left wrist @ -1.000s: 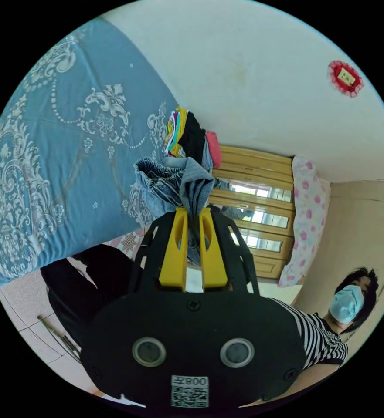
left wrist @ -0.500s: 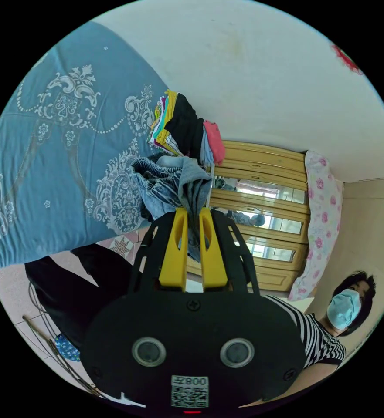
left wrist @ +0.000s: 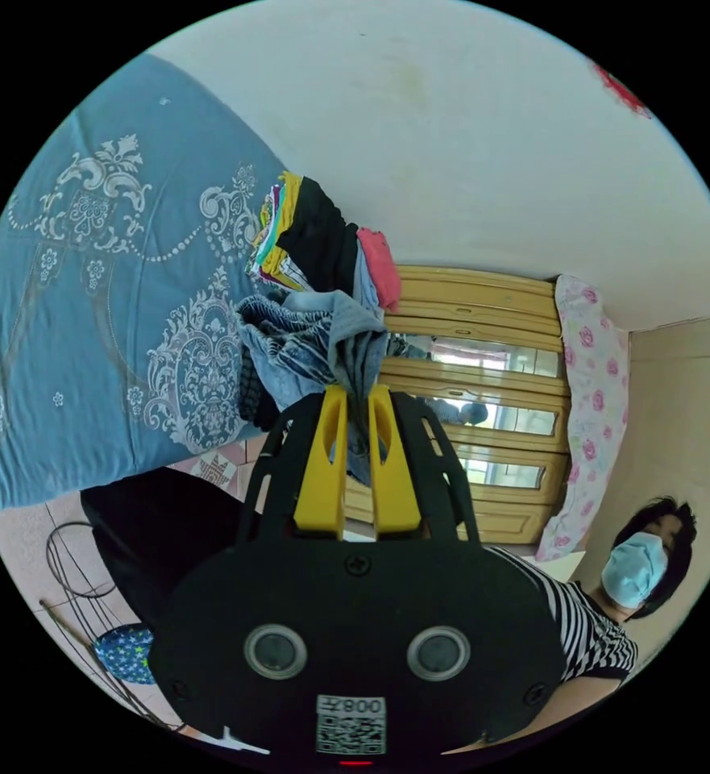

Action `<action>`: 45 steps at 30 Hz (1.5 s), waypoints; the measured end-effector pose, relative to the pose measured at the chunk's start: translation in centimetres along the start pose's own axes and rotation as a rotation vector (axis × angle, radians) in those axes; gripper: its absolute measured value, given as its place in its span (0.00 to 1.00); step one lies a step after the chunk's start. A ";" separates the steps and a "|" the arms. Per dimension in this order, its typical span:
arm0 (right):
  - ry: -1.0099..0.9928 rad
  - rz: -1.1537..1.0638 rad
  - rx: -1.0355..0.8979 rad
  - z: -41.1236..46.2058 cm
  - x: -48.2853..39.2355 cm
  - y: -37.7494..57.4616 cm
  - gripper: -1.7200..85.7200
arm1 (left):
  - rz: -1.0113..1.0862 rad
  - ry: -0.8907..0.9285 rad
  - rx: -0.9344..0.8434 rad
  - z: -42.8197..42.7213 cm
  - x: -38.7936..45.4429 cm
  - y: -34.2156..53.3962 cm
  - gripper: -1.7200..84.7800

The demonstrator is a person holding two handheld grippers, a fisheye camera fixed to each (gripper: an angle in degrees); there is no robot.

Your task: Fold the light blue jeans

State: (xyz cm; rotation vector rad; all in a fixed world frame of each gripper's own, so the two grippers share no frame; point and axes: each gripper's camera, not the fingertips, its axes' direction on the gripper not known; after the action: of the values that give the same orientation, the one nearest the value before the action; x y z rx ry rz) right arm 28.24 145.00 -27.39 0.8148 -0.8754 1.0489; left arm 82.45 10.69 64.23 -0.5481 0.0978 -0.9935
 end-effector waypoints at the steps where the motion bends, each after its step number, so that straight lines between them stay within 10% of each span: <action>1: 0.004 -0.008 0.020 -0.9 0.3 0.4 0.01 | 0.008 0.002 -0.009 0.7 0.7 -0.5 0.07; 21: 0.256 -0.350 0.480 -27.0 2.0 5.9 0.01 | 0.499 0.117 -0.389 39.8 31.1 -19.3 0.06; 30: 0.205 0.114 0.428 -36.2 27.2 4.3 0.04 | 0.305 -0.277 -0.507 56.5 26.7 -23.9 0.07; 45: 0.029 0.269 0.387 -39.7 43.8 7.0 0.11 | 0.425 -0.298 -0.336 62.0 35.5 -22.0 0.05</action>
State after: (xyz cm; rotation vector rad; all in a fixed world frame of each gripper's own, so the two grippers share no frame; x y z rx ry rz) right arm 40.58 198.33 -4.03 1.0179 -0.7815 1.4933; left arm 105.18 -3.21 134.13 -0.9341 0.1104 -0.4740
